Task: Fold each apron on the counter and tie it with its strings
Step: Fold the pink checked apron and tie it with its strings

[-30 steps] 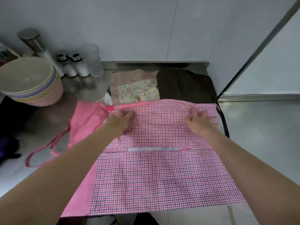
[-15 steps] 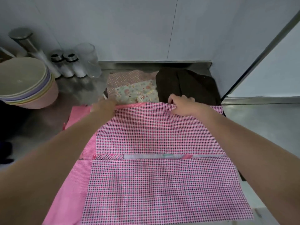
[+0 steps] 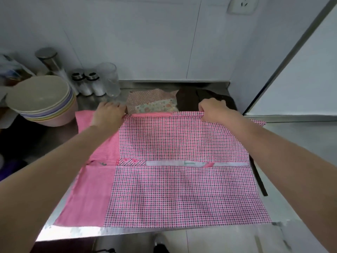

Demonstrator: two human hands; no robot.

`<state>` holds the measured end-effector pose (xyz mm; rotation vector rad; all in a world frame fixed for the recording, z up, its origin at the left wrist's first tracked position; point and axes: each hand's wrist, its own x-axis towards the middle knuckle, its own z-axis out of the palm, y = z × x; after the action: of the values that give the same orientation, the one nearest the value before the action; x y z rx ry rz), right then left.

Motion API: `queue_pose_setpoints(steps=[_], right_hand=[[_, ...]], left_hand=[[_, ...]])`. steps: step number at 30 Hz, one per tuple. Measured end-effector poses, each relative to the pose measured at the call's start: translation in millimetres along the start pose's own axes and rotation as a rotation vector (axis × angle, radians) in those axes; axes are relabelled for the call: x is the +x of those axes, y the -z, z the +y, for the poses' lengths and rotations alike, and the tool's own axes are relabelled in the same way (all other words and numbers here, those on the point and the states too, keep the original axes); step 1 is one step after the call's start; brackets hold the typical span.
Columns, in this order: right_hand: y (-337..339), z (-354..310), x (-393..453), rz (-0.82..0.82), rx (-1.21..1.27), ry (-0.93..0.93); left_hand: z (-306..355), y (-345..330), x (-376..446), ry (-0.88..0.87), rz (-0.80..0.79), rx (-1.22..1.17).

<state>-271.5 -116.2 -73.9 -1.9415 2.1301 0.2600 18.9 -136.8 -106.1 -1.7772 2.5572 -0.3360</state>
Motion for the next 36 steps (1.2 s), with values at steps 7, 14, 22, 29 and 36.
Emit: queue_pose_setpoints(steps=[7, 14, 22, 29, 36], right_hand=[[-5, 0, -81, 0.11, -0.135, 0.03], [-61, -11, -164, 0.083, -0.335, 0.032], [-150, -40, -214, 0.007, -0.431, 0.076], [-178, -75, -211, 0.114, -0.349, 0.36], [-181, -84, -201, -0.205, -0.451, 0.332]], left_hand=[[-31, 24, -74, -0.21, 0.166, 0.032], [-39, -4, -163, -0.404, 0.046, 0.064], [-26, -53, -211, -0.315, -0.418, 0.215], [-28, -62, -219, -0.264, -0.468, 0.246], [-40, -72, -224, -0.182, -0.534, 0.224]])
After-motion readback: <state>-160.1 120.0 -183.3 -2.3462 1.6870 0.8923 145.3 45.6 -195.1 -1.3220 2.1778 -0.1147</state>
